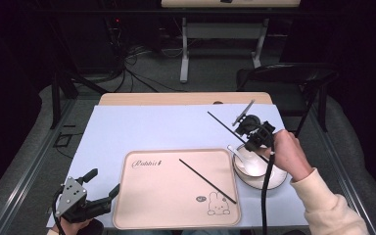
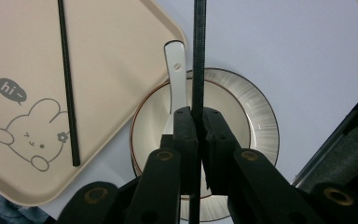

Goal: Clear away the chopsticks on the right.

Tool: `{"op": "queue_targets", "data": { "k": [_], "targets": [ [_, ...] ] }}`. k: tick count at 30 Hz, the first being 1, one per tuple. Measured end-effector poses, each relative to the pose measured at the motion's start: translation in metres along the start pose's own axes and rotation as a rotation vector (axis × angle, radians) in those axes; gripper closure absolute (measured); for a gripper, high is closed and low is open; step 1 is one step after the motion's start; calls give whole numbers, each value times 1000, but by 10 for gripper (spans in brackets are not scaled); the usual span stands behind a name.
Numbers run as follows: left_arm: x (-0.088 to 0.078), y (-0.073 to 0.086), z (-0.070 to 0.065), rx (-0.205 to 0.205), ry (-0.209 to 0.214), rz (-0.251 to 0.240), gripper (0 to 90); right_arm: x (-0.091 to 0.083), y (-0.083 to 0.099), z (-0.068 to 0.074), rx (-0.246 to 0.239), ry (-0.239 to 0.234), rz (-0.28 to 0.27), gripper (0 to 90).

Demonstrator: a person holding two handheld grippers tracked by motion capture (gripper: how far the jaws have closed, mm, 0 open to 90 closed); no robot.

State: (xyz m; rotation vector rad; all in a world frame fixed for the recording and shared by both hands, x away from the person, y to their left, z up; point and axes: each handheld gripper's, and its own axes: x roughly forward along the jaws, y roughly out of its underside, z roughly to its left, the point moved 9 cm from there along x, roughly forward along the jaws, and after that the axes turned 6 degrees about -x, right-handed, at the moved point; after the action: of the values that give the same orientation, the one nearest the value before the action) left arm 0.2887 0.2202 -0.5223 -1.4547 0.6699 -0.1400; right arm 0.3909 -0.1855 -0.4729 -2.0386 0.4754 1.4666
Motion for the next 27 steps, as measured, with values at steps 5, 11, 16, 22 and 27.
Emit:
{"op": "queue_targets", "data": {
  "k": [5, 11, 16, 22, 27],
  "targets": [
    [3, 0, -2, 15, 8, 7, 147, 18, -5, 22, -5, -26, 0, 849],
    [2, 0, -1, 12, 10, 6, 147, 29, -11, 39, -7, -47, -3, 850],
    [2, 0, -1, 12, 9, 6, 147, 36, -19, 50, 9, -71, -28, 849],
    [3, 0, -1, 12, 9, 3, 147, 50, -28, 63, 17, -98, -54, 849],
    [2, 0, -1, 18, 10, 7, 147, 65, -28, 75, 13, -130, -35, 849]
  ]
}}
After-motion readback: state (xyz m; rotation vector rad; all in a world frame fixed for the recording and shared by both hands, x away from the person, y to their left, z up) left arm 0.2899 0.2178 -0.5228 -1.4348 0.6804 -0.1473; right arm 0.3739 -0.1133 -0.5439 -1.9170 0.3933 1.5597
